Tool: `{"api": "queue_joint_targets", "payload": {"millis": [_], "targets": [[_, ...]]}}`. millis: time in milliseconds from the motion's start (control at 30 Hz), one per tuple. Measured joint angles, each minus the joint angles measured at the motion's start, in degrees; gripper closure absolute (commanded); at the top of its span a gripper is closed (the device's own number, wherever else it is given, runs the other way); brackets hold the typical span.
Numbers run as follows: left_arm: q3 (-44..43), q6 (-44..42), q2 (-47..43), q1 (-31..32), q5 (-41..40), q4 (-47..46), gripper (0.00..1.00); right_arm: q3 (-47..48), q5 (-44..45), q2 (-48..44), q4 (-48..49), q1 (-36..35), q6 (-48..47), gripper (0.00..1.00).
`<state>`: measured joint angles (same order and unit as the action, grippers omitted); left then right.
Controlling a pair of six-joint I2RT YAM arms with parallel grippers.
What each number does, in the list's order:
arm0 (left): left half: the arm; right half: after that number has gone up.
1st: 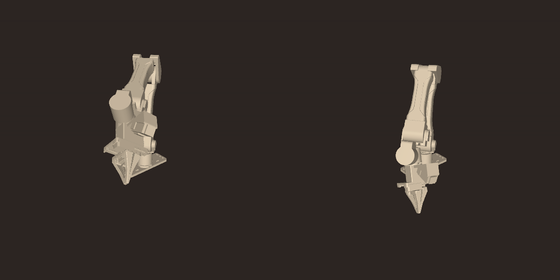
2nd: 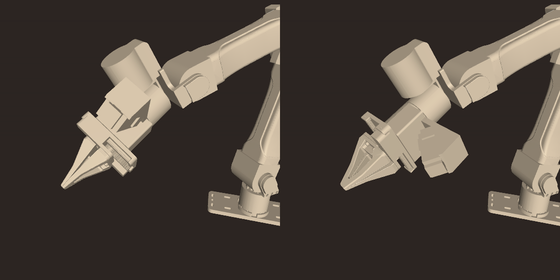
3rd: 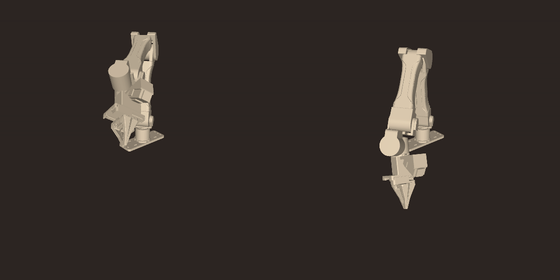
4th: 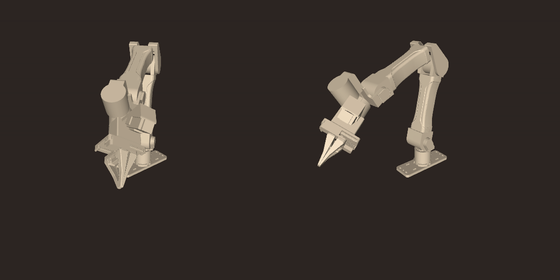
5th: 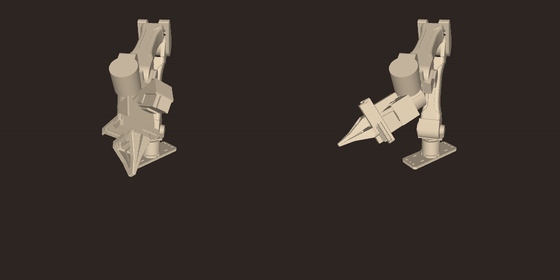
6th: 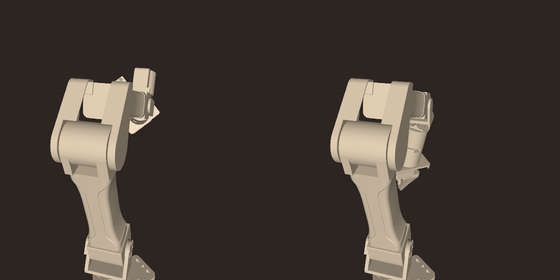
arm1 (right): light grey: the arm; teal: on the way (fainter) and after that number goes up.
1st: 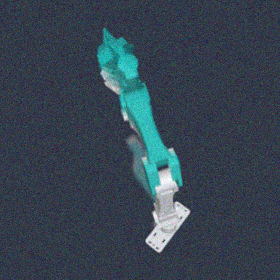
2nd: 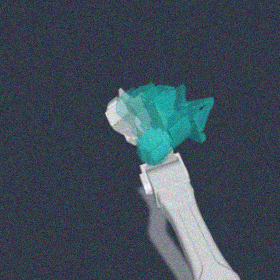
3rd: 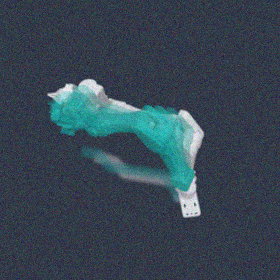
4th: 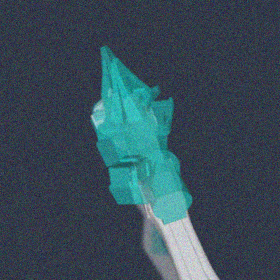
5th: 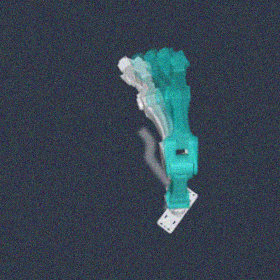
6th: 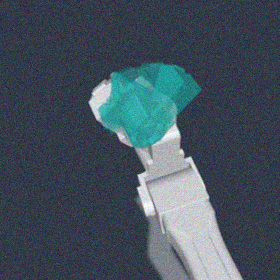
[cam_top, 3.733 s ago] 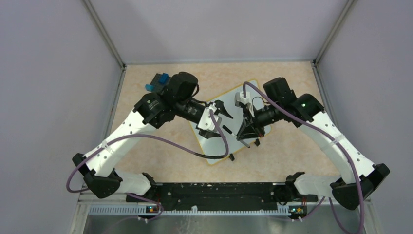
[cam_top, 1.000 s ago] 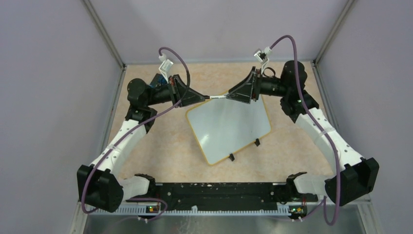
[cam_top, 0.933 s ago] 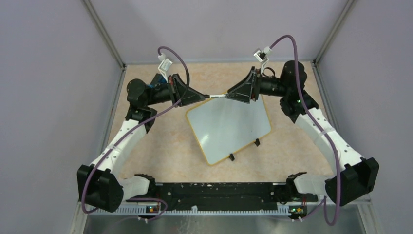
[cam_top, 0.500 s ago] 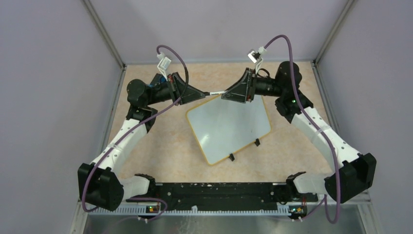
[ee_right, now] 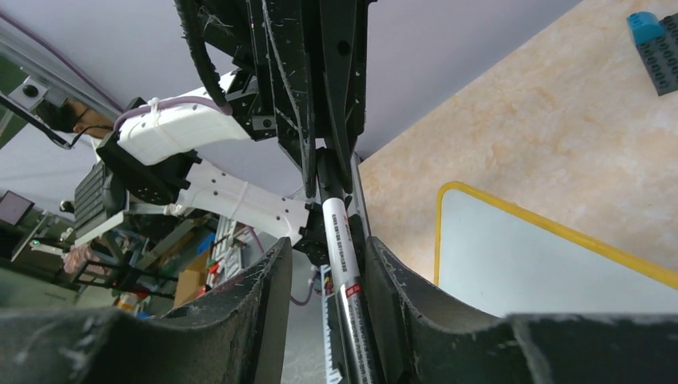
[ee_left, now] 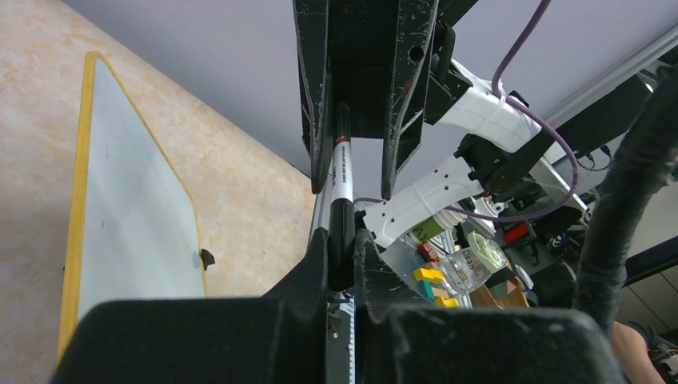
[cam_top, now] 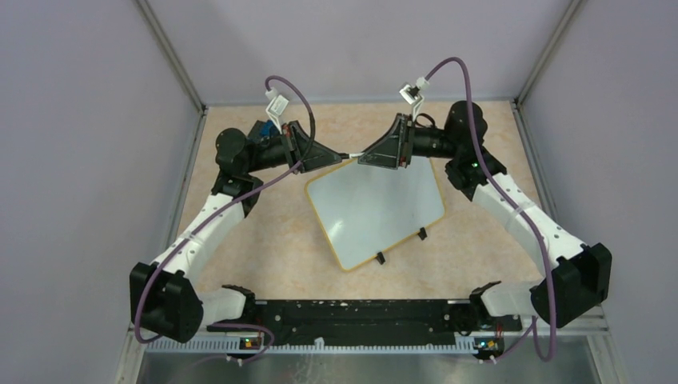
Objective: Write a sentence on the whiteboard
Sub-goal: Hold the whiteboard marker, then open the pen cap from the whiteboard marker.
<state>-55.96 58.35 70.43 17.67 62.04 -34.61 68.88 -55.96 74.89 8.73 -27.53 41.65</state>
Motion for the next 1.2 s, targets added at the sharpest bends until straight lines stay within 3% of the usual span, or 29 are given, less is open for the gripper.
{"api": "queue_joint_targets", "payload": {"millis": [133,400,900,1100,1200], "targets": [[0.0,0.0,0.3,0.3,0.0,0.0,1.00,0.0,0.0,0.4,0.9,-0.1,0.9,0.68],[0.0,-0.4,0.3,0.4,0.3,0.0,1.00,0.0,0.1,0.6,1.5,0.0,1.5,1.00],[0.6,0.3,0.2,-1.4,1.4,-0.7,1.00,-0.3,-0.7,0.6,1.0,1.6,2.0,1.00],[3.3,2.8,-1.8,-12.6,1.6,-2.4,1.00,-1.5,-1.7,-1.0,2.6,13.2,4.5,1.00],[2.6,1.0,-2.3,-15.3,2.8,1.2,1.00,-1.6,-2.7,-1.8,1.0,14.6,3.2,1.00]]}}
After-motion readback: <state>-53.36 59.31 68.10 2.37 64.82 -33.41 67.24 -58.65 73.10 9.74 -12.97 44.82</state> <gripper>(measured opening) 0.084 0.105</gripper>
